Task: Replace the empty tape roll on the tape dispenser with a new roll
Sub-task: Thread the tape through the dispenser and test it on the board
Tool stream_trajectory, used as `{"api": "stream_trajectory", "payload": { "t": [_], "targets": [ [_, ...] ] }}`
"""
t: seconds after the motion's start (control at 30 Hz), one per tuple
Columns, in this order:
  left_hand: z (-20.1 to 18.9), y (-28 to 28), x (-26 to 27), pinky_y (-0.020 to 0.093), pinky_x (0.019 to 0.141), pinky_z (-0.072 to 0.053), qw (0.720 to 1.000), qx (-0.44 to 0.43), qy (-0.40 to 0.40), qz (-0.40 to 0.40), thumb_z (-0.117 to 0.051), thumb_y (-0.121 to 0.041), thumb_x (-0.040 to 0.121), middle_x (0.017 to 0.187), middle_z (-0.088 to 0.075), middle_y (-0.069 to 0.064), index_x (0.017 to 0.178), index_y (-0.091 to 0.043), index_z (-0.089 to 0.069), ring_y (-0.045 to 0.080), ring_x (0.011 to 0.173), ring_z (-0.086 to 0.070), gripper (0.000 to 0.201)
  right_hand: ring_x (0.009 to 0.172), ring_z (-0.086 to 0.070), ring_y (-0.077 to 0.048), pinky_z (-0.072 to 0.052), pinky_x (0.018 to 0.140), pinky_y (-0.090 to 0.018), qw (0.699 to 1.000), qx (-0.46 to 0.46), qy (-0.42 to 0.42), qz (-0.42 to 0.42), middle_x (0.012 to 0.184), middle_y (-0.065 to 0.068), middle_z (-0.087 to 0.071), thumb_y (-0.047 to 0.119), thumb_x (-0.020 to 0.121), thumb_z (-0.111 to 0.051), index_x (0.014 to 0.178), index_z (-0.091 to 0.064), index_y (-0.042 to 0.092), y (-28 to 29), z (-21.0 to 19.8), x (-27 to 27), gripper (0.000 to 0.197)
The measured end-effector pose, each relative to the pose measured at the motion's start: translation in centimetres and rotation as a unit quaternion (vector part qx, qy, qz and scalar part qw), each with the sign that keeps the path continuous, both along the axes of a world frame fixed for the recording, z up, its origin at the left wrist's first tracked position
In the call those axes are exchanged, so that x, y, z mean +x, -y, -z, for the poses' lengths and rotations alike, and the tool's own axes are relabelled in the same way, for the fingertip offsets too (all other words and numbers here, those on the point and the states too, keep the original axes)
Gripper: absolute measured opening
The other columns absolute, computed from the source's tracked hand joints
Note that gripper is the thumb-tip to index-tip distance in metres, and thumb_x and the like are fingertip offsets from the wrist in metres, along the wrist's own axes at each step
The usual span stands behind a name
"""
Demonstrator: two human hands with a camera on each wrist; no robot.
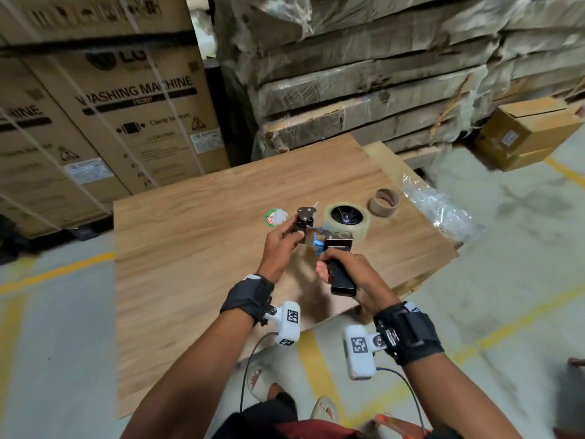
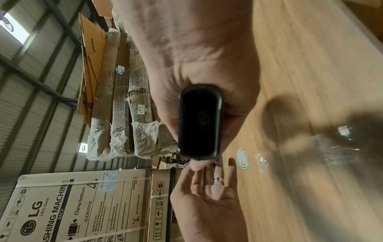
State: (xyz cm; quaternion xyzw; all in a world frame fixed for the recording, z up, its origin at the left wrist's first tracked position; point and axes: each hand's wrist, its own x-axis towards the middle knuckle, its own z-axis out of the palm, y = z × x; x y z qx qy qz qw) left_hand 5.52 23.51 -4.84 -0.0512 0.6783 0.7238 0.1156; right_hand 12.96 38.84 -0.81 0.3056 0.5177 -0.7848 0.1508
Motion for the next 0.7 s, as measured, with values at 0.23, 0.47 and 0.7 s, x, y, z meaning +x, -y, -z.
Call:
{"api": "stream_trajectory", "payload": {
  "t": [0.23,0.47,0.7],
  "targets": [
    [0.5,2.3,-3.2,0.029,0.079,-0.047,0.999,0.0,0.006,-0.043,-0.058,0.006,0.091,0.101,-0.066,0.009,0.128,0.0,-0.064,0.019,0.088,-0.051,0.038,0.054,-0.066,-0.022,-0.059,0.051,-0.028,0.999,-0.036,0.004,0.016,0.072,-0.018,-0.068,-0.003,0.086,-0.065,0.088,-0.069,-0.007,1.7,-0.5,-2.8,0.006],
    [0.3,4.1,-6.0,0.02,0.078,-0.057,0.998,0.013,-0.006,-0.055,-0.065,0.003,0.089,0.109,-0.074,0.01,0.122,-0.004,-0.069,0.001,0.08,-0.068,0.033,0.053,-0.062,-0.021,-0.057,0.05,-0.027,0.998,-0.056,-0.009,0.019,0.072,-0.018,-0.063,-0.004,0.086,-0.063,0.09,-0.066,-0.008,2.9,-0.4,-5.8,0.006],
    [0.1,6.9,-9.7,0.022,0.078,-0.055,0.998,0.031,-0.003,-0.058,-0.069,0.002,0.085,0.117,-0.073,0.009,0.126,-0.01,-0.066,0.009,0.093,-0.068,0.043,0.056,-0.056,-0.024,-0.052,0.052,-0.028,0.999,-0.032,-0.021,-0.015,0.072,-0.018,-0.061,0.003,0.082,-0.066,0.091,-0.064,-0.004,4.0,-0.2,-8.5,0.011]
  ]
}}
